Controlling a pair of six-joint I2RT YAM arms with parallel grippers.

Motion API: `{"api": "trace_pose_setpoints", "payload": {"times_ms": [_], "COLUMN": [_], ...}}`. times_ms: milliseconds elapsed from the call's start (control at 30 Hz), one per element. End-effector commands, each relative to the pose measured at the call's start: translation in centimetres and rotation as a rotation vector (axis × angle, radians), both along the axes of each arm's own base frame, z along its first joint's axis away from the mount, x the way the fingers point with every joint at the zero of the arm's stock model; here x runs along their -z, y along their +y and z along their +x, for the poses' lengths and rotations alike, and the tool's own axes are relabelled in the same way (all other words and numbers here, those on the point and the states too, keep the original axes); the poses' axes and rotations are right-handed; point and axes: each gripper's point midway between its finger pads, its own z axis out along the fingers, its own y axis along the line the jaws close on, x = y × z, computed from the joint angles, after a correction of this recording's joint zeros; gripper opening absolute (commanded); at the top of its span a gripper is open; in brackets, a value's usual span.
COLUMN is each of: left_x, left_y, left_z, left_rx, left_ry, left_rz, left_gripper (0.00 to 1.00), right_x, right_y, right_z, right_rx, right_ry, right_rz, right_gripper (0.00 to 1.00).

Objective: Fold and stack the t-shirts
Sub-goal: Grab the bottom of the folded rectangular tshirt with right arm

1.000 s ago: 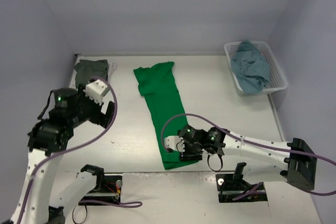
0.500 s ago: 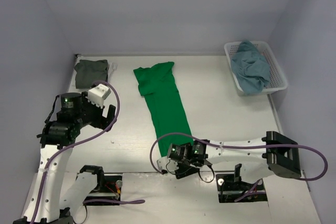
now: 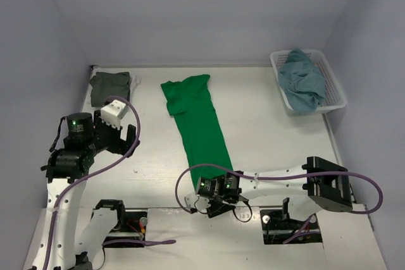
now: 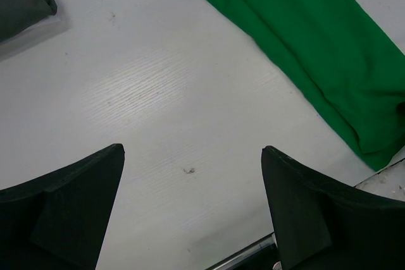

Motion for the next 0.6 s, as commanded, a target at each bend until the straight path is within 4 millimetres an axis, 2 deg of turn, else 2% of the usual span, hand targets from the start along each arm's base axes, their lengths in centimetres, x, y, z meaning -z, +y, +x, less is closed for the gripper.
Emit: {"api": "trace_pose_setpoints", "payload": {"times_ms": [0, 367, 567], "left_x": [-2.1, -2.9, -3.0], "left_y": [-0.5, -0.5, -0.5], "left_z": [0.8, 0.6, 0.5], "left_rx": [0.011, 0.005, 0.003], "left_ry": [-0.084, -0.08, -0.078], "left_rz": [-0.047, -0.102, -0.131], "left_gripper": [0.83, 0.83, 0.83], "right_x": [1.0, 2.6, 3.9], "right_y": [0.8, 0.7, 0.7], "right_z": [0.0, -0.5, -0.9], "right_rx": [-0.002, -0.029, -0.062], "right_ry": [-0.006, 0.029, 0.058], "right_rz": [0.007, -0.025, -0.054], "right_gripper": [0.67, 0.54, 0.51]}}
